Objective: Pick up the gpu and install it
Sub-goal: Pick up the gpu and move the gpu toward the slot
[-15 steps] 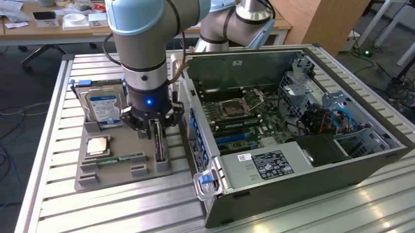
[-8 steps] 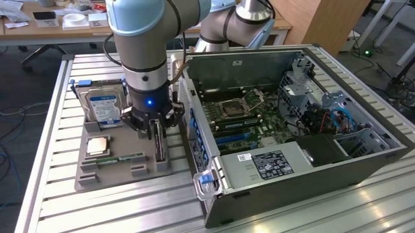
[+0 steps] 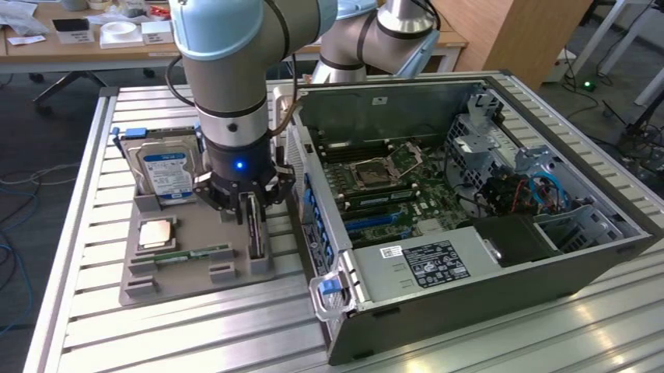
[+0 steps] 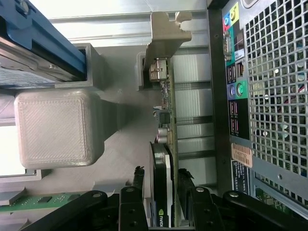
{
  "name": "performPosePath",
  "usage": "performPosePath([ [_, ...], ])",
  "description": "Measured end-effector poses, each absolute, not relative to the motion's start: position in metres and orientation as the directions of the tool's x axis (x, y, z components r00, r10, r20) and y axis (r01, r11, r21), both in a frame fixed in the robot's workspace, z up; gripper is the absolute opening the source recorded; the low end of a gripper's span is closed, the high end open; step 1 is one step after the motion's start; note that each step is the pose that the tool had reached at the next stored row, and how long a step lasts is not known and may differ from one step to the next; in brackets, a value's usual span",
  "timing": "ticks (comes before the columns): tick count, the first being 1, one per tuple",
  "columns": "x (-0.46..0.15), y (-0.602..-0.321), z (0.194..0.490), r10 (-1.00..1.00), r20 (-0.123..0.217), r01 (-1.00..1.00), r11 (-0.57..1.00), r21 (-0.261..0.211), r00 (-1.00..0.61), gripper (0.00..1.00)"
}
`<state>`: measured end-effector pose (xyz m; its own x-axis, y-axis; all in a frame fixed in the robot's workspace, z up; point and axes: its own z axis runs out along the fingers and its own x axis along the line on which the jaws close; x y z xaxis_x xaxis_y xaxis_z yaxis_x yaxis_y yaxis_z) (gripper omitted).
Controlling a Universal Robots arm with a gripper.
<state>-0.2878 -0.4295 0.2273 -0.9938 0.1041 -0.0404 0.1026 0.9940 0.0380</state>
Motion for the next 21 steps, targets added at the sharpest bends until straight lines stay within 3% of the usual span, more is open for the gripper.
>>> performPosePath([
  [16, -0.2879, -0.4288, 0.2268, 0.104, -0.04, 0.103, 0.994, 0.038, -0.994, 0.42],
  [18, -0.2879, -0.4288, 0.2269, 0.104, -0.04, 0.103, 0.994, 0.038, -0.994, 0.4],
  [19, -0.2879, -0.4288, 0.2268, 0.104, -0.04, 0.103, 0.994, 0.038, -0.994, 0.33],
  [21, -0.2879, -0.4288, 0.2268, 0.104, -0.04, 0.103, 0.994, 0.038, -0.994, 0.33],
])
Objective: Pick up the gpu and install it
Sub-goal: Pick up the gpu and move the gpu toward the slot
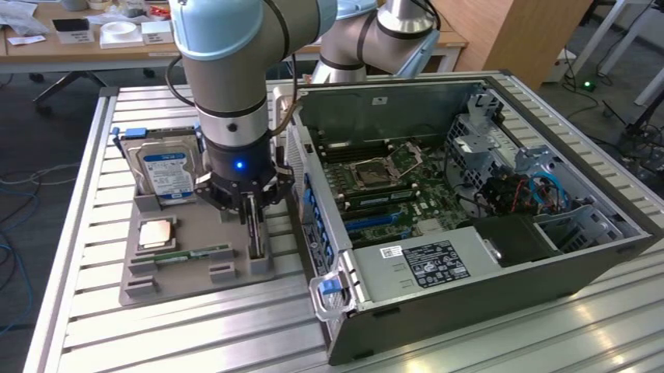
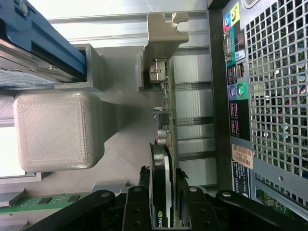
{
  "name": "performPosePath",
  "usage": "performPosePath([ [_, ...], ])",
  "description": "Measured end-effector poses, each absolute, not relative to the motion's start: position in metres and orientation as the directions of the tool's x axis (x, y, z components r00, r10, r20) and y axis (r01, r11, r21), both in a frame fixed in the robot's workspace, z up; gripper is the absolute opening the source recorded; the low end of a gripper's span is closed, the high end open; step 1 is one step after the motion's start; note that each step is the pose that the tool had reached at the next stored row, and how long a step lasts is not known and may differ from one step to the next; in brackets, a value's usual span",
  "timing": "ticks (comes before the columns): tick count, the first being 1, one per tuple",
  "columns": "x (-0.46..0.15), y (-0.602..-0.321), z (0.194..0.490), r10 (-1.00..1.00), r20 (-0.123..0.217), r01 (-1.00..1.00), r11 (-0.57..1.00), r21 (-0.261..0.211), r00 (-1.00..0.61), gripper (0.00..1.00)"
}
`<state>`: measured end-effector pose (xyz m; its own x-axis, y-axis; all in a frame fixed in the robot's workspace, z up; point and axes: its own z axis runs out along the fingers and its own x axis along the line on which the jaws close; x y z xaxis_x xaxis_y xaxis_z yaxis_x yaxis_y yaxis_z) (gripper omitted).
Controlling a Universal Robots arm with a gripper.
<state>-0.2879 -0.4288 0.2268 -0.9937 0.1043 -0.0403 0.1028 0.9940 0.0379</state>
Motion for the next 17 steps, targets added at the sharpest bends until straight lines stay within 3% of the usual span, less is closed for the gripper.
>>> performPosePath([
  [17, -0.2872, -0.4288, 0.2264, 0.104, -0.04, 0.103, 0.994, 0.038, -0.994, 0.33],
])
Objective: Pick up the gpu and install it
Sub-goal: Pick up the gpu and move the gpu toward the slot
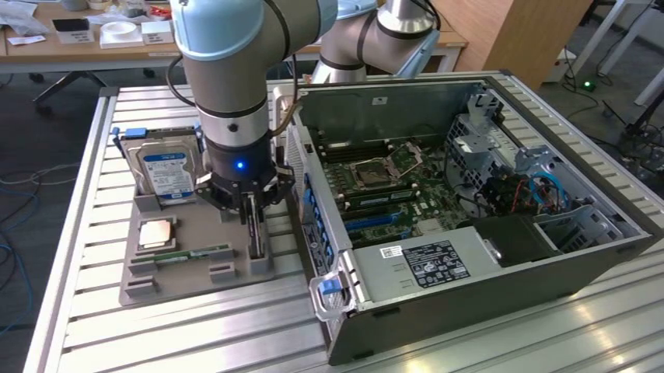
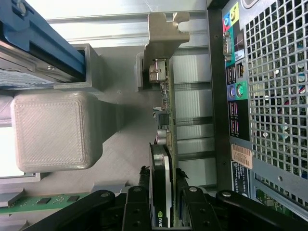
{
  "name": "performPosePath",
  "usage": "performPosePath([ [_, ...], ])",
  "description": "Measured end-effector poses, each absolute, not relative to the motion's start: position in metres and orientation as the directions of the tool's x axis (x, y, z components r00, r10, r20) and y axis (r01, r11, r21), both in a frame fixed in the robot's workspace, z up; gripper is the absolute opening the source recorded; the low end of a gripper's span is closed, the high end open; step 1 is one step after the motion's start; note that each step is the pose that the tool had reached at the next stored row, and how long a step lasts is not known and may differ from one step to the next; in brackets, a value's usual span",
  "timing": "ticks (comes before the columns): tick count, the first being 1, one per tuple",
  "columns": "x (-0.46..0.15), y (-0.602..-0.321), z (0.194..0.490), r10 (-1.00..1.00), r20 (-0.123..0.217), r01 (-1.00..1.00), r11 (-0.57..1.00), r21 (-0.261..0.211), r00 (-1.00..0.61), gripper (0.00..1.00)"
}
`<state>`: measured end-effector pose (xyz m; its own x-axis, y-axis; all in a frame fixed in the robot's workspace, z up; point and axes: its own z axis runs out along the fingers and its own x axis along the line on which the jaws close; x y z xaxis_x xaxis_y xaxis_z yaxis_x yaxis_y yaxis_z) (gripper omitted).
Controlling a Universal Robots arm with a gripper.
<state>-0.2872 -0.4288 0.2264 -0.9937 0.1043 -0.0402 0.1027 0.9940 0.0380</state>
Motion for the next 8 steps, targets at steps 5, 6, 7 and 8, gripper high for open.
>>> performPosePath([
  [5, -0.2872, -0.4288, 0.2265, 0.104, -0.04, 0.103, 0.994, 0.038, -0.994, 0.27],
  [6, -0.2872, -0.4288, 0.2265, 0.104, -0.04, 0.103, 0.994, 0.038, -0.994, 0.27],
  [7, -0.2872, -0.4288, 0.2265, 0.104, -0.04, 0.103, 0.994, 0.038, -0.994, 0.27],
  [8, -0.2872, -0.4288, 0.2265, 0.104, -0.04, 0.103, 0.994, 0.038, -0.994, 0.27],
])
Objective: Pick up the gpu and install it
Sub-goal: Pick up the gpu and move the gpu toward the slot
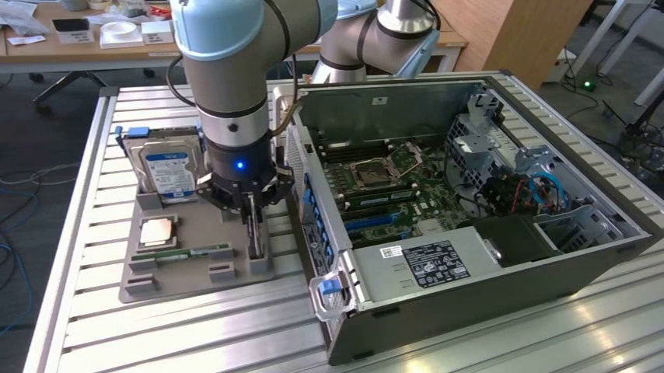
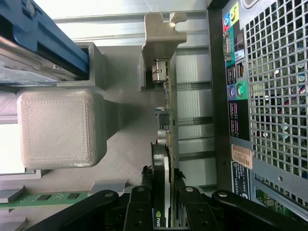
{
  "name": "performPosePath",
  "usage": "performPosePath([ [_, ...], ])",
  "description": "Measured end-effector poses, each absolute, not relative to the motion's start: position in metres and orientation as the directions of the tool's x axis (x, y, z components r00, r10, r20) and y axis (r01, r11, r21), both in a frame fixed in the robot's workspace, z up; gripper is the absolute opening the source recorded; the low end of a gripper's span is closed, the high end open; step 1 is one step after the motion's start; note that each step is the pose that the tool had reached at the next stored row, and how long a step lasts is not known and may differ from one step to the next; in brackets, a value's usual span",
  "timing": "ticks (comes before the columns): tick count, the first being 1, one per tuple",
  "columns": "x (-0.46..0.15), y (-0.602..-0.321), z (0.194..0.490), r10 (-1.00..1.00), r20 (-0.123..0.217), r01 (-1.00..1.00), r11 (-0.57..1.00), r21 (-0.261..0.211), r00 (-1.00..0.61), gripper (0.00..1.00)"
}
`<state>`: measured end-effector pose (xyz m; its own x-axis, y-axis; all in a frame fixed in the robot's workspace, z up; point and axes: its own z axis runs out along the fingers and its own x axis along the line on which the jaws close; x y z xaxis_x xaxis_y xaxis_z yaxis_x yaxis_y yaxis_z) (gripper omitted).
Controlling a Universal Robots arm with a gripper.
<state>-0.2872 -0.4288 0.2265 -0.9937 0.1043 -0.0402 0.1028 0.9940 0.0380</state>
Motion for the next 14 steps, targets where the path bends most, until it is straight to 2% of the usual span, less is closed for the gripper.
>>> performPosePath([
  [14, -0.2872, -0.4288, 0.2264, 0.068, -0.04, 0.067, 0.997, 0.038, -0.997, 0.27],
])
